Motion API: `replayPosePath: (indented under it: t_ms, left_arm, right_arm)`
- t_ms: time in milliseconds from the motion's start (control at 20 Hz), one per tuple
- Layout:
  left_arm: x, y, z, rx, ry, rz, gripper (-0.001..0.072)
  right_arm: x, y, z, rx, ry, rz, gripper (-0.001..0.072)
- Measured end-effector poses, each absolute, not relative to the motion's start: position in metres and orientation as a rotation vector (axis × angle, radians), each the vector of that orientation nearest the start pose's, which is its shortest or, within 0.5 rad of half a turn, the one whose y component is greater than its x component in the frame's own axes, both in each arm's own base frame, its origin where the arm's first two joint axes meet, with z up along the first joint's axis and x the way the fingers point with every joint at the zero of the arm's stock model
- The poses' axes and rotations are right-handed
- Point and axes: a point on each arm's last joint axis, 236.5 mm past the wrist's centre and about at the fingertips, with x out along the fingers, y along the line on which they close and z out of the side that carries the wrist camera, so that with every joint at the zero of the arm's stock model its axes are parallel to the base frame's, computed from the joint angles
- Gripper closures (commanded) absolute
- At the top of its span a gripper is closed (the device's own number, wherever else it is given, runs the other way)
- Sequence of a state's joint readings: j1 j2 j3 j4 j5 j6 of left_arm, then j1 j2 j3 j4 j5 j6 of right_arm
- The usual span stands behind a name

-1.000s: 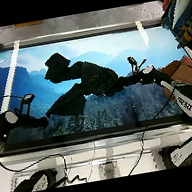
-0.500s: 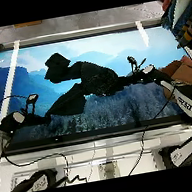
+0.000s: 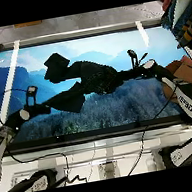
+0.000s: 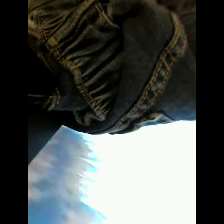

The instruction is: Fold the clothes and pants, and hang the long-sleeved shirts on hangers.

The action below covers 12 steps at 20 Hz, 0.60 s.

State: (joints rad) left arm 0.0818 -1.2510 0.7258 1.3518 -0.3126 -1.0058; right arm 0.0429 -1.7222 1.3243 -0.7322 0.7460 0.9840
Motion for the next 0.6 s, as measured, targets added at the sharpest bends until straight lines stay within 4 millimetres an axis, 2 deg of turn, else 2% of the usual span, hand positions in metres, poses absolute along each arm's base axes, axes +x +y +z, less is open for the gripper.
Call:
replayPosePath:
  t_ms: [100,200,300,400,450,500,600]
  left_arm:
    - [0.462,0.04,0.006,0.346,0.672,-0.075,0.0688]
    - [0.49,0.065,0.08,0.399,0.512,0.002,0.0688]
    - [0.506,0.09,0.155,0.436,0.367,0.081,0.0688]
    - [0.51,0.11,0.218,0.461,0.25,0.149,0.0687]
    - [0.508,0.118,0.244,0.471,0.205,0.177,0.0688]
    - [0.505,0.123,0.261,0.477,0.176,0.196,0.0688]
    - [0.501,0.129,0.276,0.484,0.167,0.212,0.0687]
  right_arm:
    - [0.538,0.126,-0.016,0.278,0.9,0.451,0.0683]
    - [0.559,0.104,0.025,0.242,0.81,0.409,0.0684]
    - [0.576,0.084,0.075,0.214,0.707,0.377,0.0683]
    - [0.585,0.065,0.128,0.185,0.603,0.347,0.0683]
    - [0.586,0.058,0.151,0.171,0.56,0.338,0.0683]
    - [0.585,0.054,0.17,0.161,0.525,0.332,0.0683]
    - [0.581,0.045,0.202,0.124,0.471,0.313,0.0683]
